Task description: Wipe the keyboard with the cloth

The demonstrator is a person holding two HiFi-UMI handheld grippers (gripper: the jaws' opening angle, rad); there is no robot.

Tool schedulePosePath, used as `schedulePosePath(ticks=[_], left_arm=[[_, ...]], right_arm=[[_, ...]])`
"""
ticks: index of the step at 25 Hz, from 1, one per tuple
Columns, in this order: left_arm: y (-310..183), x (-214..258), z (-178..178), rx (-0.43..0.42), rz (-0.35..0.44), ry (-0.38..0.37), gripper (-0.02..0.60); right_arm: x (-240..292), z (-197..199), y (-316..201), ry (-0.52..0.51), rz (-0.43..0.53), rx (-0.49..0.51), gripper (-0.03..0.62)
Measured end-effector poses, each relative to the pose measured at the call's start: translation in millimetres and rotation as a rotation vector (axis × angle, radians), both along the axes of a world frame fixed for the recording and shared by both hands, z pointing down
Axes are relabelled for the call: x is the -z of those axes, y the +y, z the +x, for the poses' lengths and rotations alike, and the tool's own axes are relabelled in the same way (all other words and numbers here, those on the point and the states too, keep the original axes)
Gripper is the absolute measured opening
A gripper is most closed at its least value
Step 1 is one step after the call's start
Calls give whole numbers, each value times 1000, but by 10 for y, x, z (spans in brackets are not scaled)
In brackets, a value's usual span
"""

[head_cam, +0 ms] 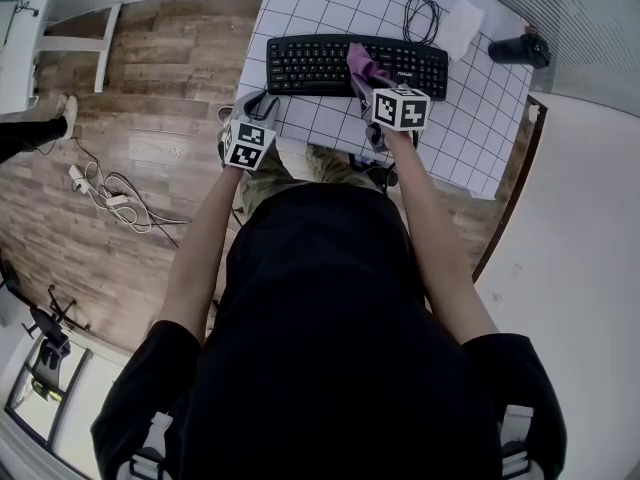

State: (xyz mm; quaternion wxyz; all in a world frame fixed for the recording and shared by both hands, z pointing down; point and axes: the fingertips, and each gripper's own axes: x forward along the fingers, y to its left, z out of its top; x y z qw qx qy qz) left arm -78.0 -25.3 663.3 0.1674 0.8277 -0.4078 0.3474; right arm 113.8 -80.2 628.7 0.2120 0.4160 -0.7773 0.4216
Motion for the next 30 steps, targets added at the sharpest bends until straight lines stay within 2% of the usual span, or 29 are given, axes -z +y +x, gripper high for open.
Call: schedulePosePath(ticks=[30], left_arm=[[5, 4, 6, 0, -2, 5, 107]], right_arm=[[-8, -504, 90, -30, -20, 96, 64]])
